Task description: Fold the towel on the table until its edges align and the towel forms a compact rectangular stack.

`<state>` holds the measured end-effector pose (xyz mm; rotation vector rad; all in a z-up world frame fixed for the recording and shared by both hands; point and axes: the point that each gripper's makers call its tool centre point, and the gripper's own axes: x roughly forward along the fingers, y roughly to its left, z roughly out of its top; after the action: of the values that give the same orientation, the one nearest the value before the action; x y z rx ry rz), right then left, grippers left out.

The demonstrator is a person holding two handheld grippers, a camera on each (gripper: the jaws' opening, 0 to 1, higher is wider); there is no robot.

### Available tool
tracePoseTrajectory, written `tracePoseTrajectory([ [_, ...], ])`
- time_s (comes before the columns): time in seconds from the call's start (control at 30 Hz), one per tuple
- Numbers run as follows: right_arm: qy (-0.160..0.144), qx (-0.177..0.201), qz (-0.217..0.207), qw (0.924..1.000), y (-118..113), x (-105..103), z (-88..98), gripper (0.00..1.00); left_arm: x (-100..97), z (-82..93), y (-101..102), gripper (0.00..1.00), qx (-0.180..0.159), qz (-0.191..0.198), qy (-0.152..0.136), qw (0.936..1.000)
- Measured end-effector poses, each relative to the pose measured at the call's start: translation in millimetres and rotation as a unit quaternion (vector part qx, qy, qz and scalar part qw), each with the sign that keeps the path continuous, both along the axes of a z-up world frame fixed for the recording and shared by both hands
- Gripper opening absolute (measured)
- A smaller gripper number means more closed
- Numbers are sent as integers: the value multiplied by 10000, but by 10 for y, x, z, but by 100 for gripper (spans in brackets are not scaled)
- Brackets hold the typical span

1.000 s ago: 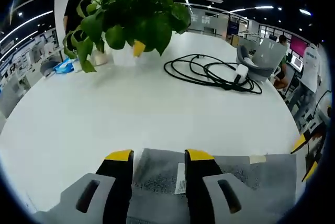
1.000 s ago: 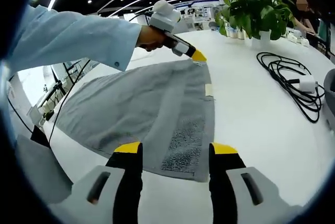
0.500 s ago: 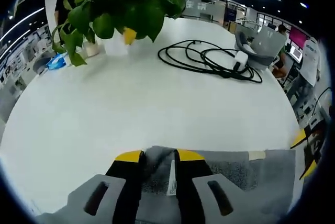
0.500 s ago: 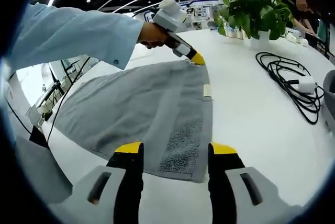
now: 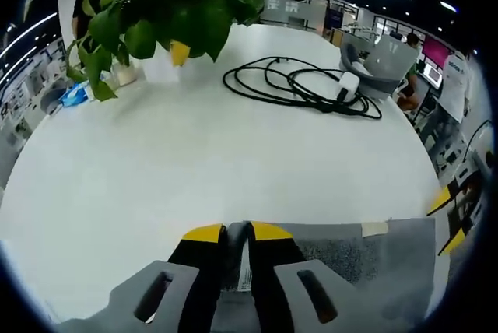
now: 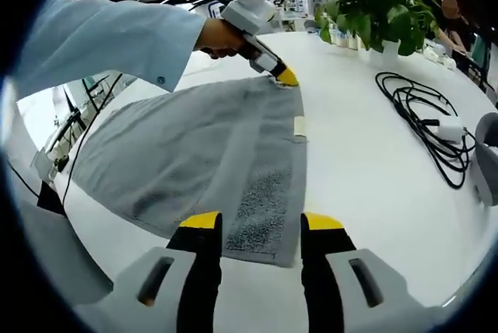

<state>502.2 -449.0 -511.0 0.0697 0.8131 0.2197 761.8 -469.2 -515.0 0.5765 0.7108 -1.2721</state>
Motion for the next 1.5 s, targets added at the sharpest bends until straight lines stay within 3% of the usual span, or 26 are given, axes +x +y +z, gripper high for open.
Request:
tracePoseTrajectory([
  [0.17,262,-222,-10,9994,-33,-68,-77,32,-25,14,-1,12,12,-64,-27,10000],
  [0.27,252,-318,-13,9992,-17,-91,-68,29,-2,11,-6,11,15,-64,-14,10000],
  [0.37,370,-619,144,9973,-69,-102,-87,16,-35,22,0,11,1,-29,22,10000],
  [0.53,445,-526,269,9973,32,-98,-77,2,-81,39,-8,11,76,-90,-63,9999],
  [0.73,545,-491,207,9971,5,-99,-76,1,-74,42,-37,7,207,-299,-252,9990],
  [0.83,567,-451,181,9972,-4,-106,-71,1,-126,66,-42,6,141,-249,-133,9995],
  [1.17,607,-425,107,9972,-85,-133,-31,1,-97,159,-108,4,57,-388,-205,9990],
  [1.5,598,-593,-132,9964,-382,-219,90,1,-204,436,-304,4,-274,-515,-260,9980],
])
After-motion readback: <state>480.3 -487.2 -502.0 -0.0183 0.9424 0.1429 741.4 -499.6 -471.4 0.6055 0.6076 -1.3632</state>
